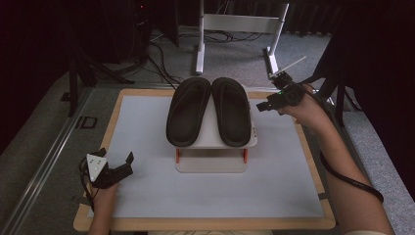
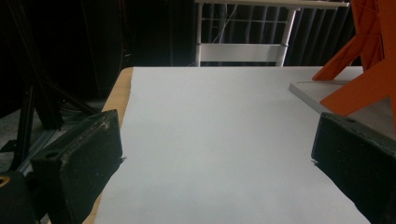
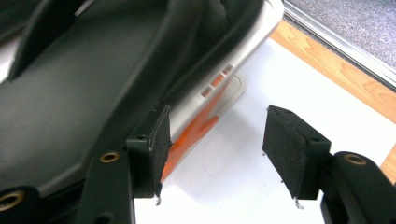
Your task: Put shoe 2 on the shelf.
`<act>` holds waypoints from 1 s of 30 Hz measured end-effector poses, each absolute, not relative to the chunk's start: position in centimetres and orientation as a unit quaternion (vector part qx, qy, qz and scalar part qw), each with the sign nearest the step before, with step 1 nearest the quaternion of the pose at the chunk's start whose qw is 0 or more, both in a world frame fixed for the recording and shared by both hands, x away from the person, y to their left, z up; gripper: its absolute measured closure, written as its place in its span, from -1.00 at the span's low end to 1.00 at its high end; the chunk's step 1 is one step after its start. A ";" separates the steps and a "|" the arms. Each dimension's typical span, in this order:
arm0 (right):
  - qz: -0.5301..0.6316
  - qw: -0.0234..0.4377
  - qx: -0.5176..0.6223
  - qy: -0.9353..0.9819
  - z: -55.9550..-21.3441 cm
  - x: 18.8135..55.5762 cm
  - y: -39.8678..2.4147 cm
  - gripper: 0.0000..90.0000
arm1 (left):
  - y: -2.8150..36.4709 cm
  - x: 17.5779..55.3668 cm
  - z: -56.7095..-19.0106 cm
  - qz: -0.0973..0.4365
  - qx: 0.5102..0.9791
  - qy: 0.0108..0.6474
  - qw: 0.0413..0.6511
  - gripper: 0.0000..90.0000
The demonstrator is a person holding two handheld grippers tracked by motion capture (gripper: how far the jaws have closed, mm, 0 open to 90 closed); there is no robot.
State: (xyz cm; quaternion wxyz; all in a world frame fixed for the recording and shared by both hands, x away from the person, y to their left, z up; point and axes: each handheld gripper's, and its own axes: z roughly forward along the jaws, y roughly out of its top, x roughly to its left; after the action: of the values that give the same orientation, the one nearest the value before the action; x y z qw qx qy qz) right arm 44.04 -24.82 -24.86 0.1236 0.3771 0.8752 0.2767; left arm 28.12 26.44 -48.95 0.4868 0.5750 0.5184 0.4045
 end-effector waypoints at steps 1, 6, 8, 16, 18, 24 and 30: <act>0.277 0.124 0.378 0.875 -25.0 44.0 -25.1 -0.12 | 26.4 28.1 -49.0 0.404 0.576 0.518 0.486 -0.95; 0.282 0.126 0.389 0.868 -26.1 44.1 -26.5 -0.28 | 26.4 28.1 -49.0 0.404 0.575 0.518 0.487 -0.95; 0.286 0.119 0.392 0.866 -26.7 44.1 -27.0 -0.32 | 26.4 28.1 -49.0 0.404 0.575 0.518 0.487 -0.96; 0.296 0.114 0.417 0.852 -30.2 44.1 -29.2 -0.62 | 26.5 28.1 -49.0 0.404 0.575 0.518 0.487 -0.95; 0.299 0.121 0.414 0.851 -31.3 44.1 -29.5 -0.63 | 26.5 28.1 -49.0 0.404 0.575 0.518 0.487 -0.95; 0.316 0.131 0.413 0.844 -34.3 43.7 -30.3 -0.69 | 26.4 28.1 -49.0 0.404 0.575 0.518 0.487 -0.96; 0.329 0.152 0.415 0.834 -36.7 43.0 -30.6 -0.69 | 26.5 28.1 -49.0 0.404 0.575 0.518 0.487 -0.96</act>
State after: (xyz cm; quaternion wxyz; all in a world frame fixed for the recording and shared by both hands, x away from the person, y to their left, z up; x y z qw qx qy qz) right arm 42.98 -30.57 -36.67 0.1522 0.4153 0.8343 0.3292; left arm 28.10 26.46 -48.96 0.4875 0.5751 0.5179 0.4042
